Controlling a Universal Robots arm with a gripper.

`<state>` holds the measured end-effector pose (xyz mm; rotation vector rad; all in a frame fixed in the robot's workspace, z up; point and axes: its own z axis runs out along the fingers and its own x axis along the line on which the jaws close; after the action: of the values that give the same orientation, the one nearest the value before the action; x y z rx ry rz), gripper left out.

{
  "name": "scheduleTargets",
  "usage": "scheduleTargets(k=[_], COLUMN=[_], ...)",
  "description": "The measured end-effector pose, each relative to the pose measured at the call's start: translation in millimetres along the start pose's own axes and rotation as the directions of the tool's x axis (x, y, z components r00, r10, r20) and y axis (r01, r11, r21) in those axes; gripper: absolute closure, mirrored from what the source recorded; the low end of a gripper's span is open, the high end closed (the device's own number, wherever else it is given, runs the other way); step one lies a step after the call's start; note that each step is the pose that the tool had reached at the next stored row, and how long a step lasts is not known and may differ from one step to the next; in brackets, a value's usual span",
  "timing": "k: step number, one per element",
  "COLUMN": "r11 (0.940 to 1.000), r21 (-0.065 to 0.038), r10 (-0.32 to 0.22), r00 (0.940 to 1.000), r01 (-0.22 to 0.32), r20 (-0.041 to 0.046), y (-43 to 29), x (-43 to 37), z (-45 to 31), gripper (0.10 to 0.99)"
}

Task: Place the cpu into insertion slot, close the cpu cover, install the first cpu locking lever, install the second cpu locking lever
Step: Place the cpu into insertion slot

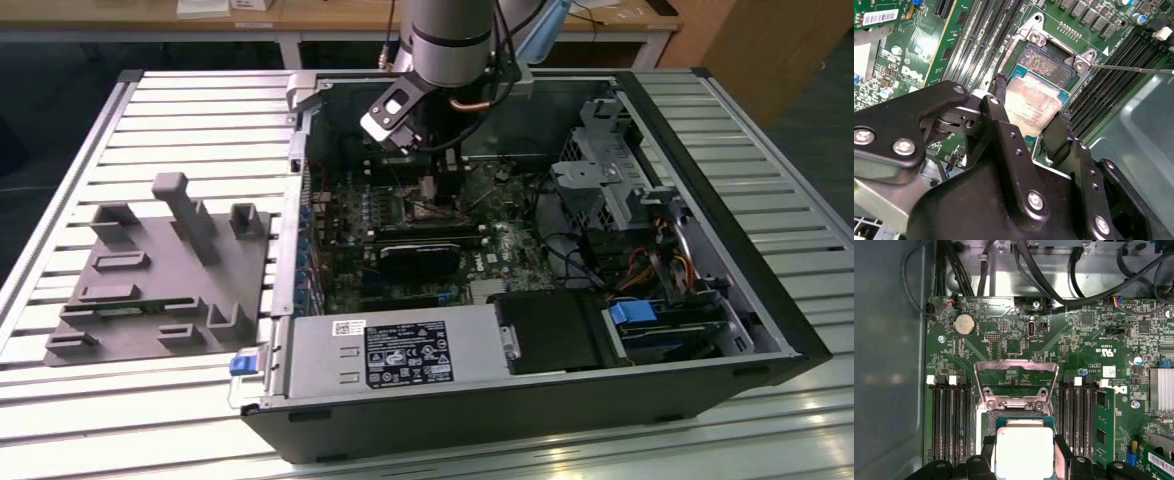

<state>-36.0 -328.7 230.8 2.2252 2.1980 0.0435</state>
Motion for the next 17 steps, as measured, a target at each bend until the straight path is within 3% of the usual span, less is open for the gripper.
scheduleTargets(k=[4, 10, 17], r11=[1.0, 0.9974, 0.9972], r21=[0.0, 0.0, 0.0], r10=[-0.002, -0.073, -0.075], r00=[0.9999, 0.9973, 0.9971], r01=[0.002, 0.073, 0.075], r20=[0.013, 0.0113, 0.0095], y=[-0.2, -0.3, -0.4], x=[0.2, 0.4, 0.4], z=[0.1, 1.4, 6.4], gripper=[0.545, 0.545, 0.545])
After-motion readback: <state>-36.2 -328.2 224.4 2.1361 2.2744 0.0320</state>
